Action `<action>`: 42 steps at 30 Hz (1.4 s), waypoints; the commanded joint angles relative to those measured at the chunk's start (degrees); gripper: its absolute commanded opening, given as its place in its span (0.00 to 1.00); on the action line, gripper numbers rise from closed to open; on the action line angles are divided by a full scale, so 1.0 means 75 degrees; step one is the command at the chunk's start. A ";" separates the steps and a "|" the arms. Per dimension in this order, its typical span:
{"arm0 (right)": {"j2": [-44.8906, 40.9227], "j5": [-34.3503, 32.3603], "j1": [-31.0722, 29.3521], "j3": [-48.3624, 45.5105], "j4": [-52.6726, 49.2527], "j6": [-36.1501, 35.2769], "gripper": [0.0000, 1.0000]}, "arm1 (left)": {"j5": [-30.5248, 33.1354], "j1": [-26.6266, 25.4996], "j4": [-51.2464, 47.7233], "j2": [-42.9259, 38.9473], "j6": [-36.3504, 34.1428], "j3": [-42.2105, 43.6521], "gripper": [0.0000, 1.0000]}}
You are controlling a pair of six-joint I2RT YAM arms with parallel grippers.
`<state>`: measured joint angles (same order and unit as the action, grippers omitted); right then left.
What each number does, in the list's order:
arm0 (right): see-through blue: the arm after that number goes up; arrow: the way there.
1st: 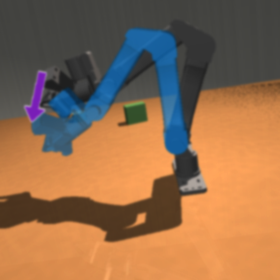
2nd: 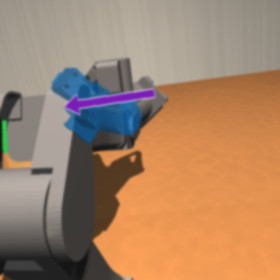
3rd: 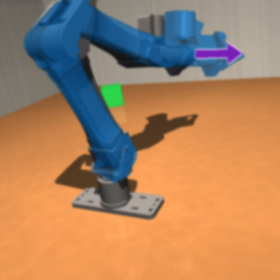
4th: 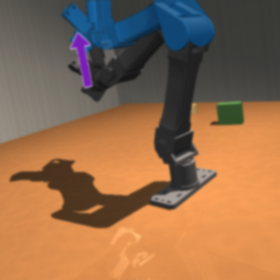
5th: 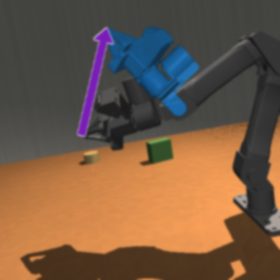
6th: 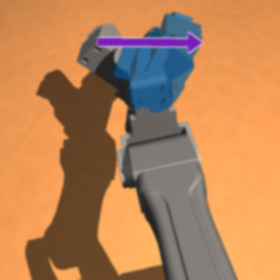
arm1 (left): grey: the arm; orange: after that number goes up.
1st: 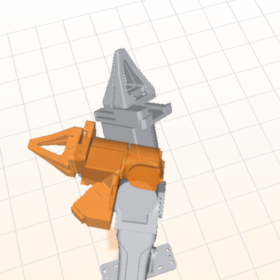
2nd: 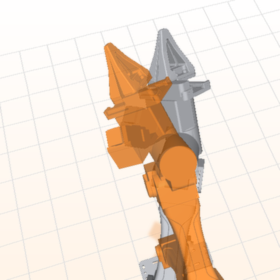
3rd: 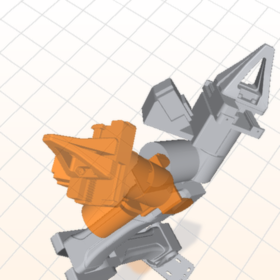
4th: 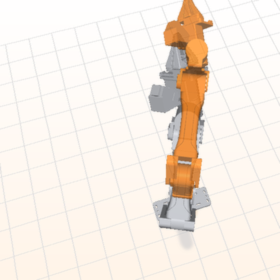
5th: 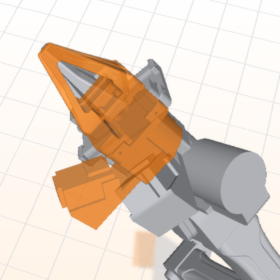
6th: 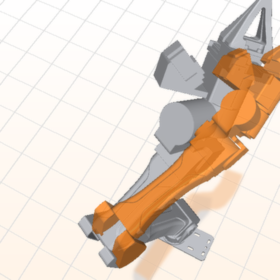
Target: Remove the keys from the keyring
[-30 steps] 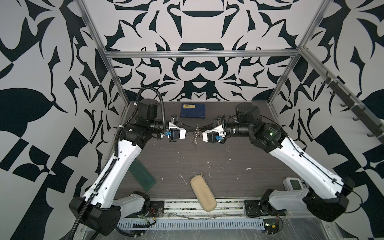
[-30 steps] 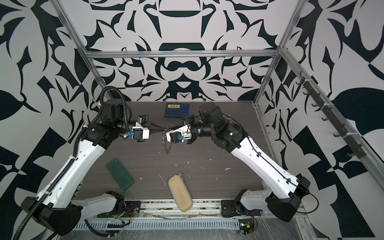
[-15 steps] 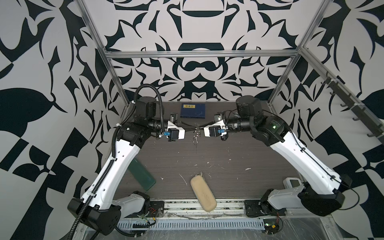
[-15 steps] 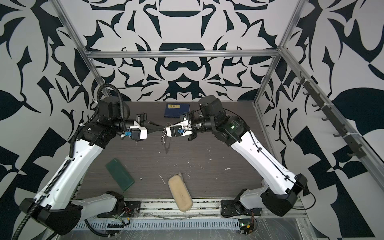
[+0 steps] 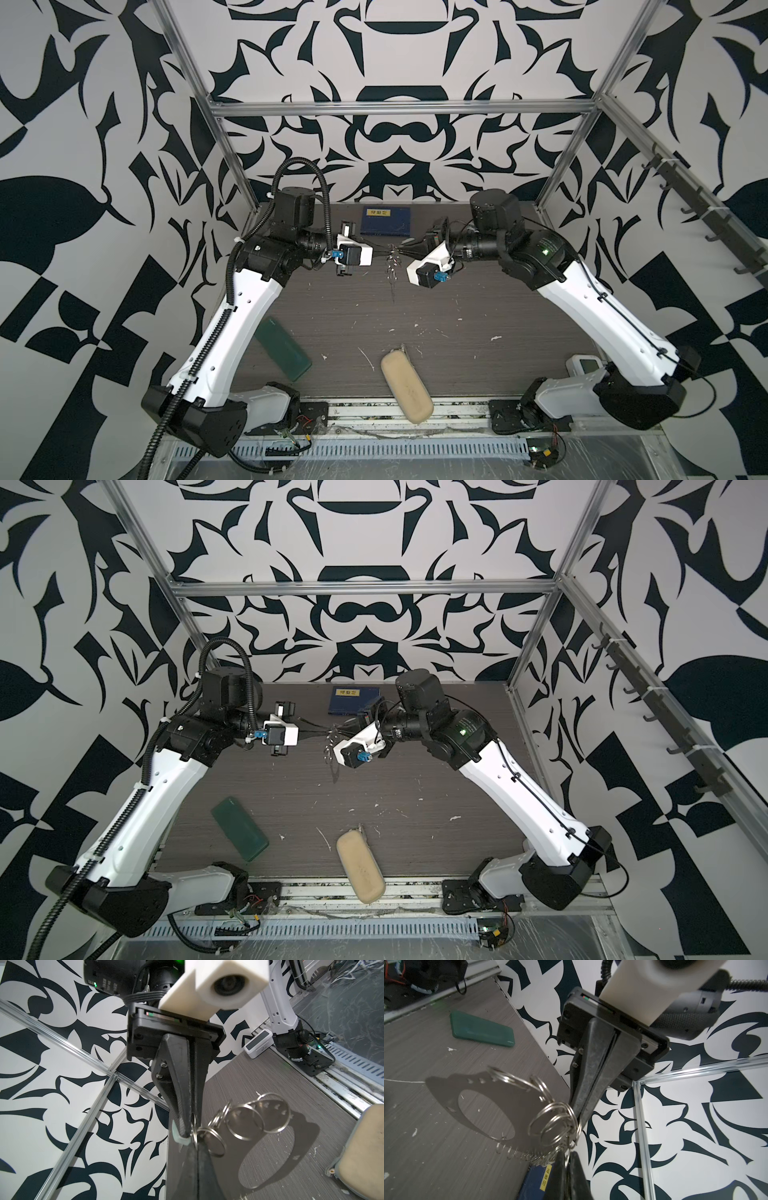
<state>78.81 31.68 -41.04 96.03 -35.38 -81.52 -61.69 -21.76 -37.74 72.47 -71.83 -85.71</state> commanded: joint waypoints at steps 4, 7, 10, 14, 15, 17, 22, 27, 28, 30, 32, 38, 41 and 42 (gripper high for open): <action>-0.0202 -0.1197 0.0315 0.0418 0.0829 -0.0672 0.00 | -0.0635 0.0110 -0.0992 0.0002 0.0315 -0.0255 0.00; -0.0124 -0.1050 0.0314 0.0824 0.0704 -0.0750 0.00 | -0.0564 0.0110 -0.1150 0.0017 0.0263 -0.0279 0.00; -0.0056 -0.0415 0.0309 0.1226 0.0687 -0.0182 0.00 | -0.0637 0.0100 -0.1156 0.0017 0.0338 -0.0358 0.00; -0.0069 0.0189 0.0312 0.1043 0.1107 0.0249 0.00 | -0.0934 0.0106 -0.1108 0.0345 0.0677 -0.0551 0.00; -0.0083 0.0079 0.0315 0.0848 0.1255 -0.0020 0.00 | -0.0956 0.0109 -0.1109 0.0357 0.0781 -0.0586 0.00; -0.0115 -0.0375 0.0269 0.0397 0.1783 -0.0780 0.00 | -0.0913 0.0107 -0.1156 0.0398 0.0829 -0.0643 0.00; 0.0131 -0.1196 0.0210 0.0749 0.1556 -0.2246 0.00 | -0.0607 0.0113 -0.1865 0.0461 0.0773 -0.0843 0.00; 0.0396 -0.0508 0.0092 0.1592 0.0627 -0.1573 0.00 | -0.0412 0.0116 -0.2249 0.0590 0.0516 -0.1045 0.00; 0.0443 -0.0271 0.0092 0.1745 0.0622 -0.1229 0.00 | -0.0390 0.0121 -0.2385 0.0634 0.0345 -0.1104 0.00; 0.0607 0.0050 0.0093 0.2271 0.0193 -0.0778 0.00 | -0.0302 0.0122 -0.2416 0.0640 0.0181 -0.1111 0.00; 0.0812 0.0319 0.0091 0.2710 -0.0134 -0.0375 0.00 | -0.0204 0.0120 -0.2410 0.0628 0.0061 -0.1100 0.00; 0.1192 0.0989 0.0093 0.3320 -0.0497 0.0219 0.00 | -0.0159 0.0120 -0.2456 0.0628 -0.0227 -0.1163 0.00; 0.1214 0.1285 0.0100 0.3379 -0.0405 0.0642 0.00 | -0.0351 0.0141 -0.2293 0.0526 -0.0256 -0.1083 0.00; 0.1153 0.1315 0.0110 0.3262 -0.0300 0.0755 0.00 | -0.0449 0.0156 -0.2222 0.0490 -0.0254 -0.1064 0.00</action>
<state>90.00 36.97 -40.71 116.57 -49.80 -81.36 -63.20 -20.16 -47.62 76.71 -71.64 -94.85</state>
